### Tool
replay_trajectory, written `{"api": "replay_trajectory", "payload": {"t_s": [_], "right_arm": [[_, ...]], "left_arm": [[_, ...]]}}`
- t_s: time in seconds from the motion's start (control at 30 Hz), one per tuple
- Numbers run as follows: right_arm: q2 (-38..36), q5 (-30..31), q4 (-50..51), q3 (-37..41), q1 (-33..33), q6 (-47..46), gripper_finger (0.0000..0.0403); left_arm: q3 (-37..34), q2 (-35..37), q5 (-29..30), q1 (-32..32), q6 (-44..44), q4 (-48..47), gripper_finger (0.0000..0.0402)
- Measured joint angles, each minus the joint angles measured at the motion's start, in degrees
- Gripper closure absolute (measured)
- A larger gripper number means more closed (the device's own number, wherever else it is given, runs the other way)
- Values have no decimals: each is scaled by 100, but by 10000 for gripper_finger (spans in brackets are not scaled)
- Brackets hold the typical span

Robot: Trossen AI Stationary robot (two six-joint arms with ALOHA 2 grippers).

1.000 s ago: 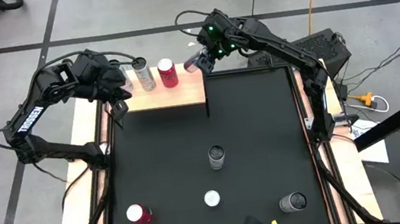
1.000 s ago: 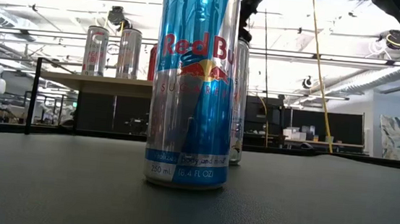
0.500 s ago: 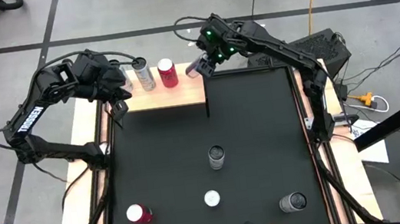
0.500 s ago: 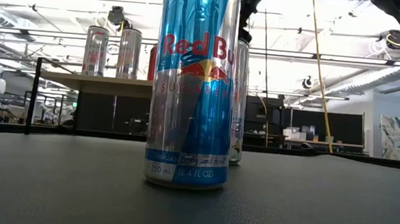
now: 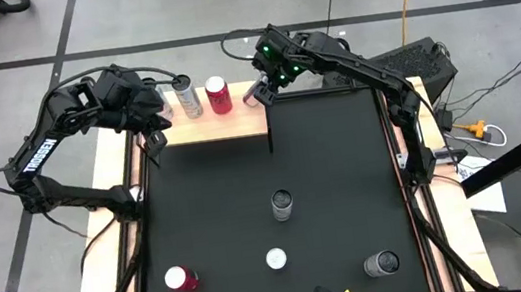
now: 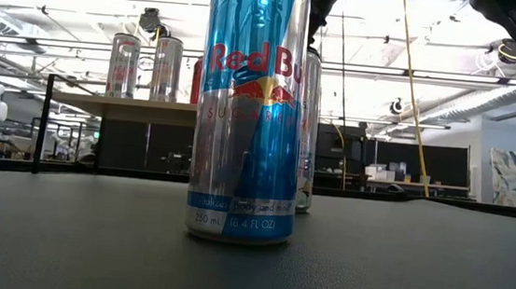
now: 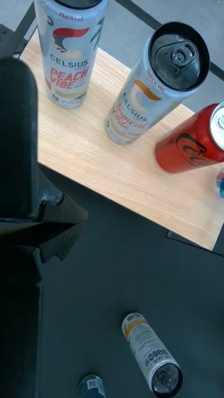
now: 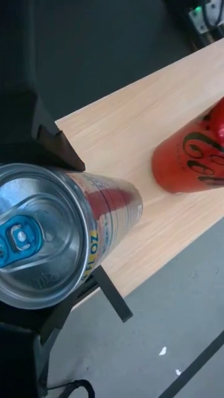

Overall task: Place canned beverage on shelf
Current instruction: Put the top blue soda can on the shelf

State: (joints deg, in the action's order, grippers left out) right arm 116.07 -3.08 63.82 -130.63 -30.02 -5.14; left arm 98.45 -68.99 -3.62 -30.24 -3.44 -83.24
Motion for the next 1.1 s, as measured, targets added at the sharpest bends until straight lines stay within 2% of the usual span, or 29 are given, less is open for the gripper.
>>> {"api": "replay_trajectory", "payload": {"t_s": [0.27,1.1], "right_arm": [[-4,1,8,0,-2,252,167],[-4,1,85,0,-15,535,165]], "left_arm": [[0,0,-2,2,2,0,401],[1,0,-2,1,1,-1,401]]}}
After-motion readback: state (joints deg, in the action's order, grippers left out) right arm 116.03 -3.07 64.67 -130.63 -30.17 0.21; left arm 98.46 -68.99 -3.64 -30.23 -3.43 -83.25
